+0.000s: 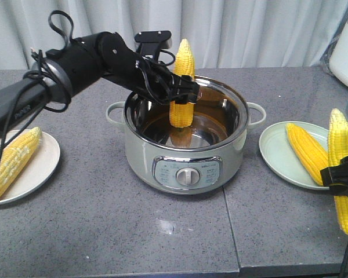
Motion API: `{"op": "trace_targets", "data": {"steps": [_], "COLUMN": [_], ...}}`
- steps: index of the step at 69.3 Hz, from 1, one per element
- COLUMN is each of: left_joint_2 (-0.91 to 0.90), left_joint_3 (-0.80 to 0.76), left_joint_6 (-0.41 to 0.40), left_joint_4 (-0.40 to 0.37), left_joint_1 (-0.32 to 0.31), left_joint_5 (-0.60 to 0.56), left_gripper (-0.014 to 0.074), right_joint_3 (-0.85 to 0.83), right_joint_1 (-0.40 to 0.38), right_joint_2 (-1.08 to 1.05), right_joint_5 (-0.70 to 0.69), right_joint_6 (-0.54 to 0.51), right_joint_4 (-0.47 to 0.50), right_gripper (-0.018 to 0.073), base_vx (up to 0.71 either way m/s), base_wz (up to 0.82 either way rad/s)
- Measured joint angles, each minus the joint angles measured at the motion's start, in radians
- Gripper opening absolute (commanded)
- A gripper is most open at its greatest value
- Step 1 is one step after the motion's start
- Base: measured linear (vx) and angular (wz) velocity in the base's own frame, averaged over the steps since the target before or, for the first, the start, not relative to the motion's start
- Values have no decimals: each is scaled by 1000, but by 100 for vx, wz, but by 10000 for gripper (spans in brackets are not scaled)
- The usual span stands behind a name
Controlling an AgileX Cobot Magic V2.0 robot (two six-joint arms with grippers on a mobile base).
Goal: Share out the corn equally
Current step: 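Reach the left gripper into the pot and grasp the last cob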
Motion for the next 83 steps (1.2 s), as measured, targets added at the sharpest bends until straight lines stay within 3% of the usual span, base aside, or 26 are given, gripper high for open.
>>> {"op": "trace_targets", "data": {"steps": [25, 59, 83], "left_joint_2": [31, 40, 40], "left_joint_3": [-12, -12, -12], "left_joint_6": [49, 62, 64], "left_joint_4": [37, 47, 46], "left_joint_1": [-32, -49, -60], "left_joint_5": [-90, -137, -138], "left_gripper": [539, 253, 213], "right_joint_3": [0, 0, 0], "right_joint_1": [0, 0, 0], "right_joint_2": [0, 0, 0], "right_joint_5": [0, 0, 0], "right_joint_6": [0, 0, 0], "right_joint_4": [0, 0, 0], "right_gripper": [243, 243, 243], "base_vx": [0, 0, 0], "base_wz": [0, 0, 0]}}
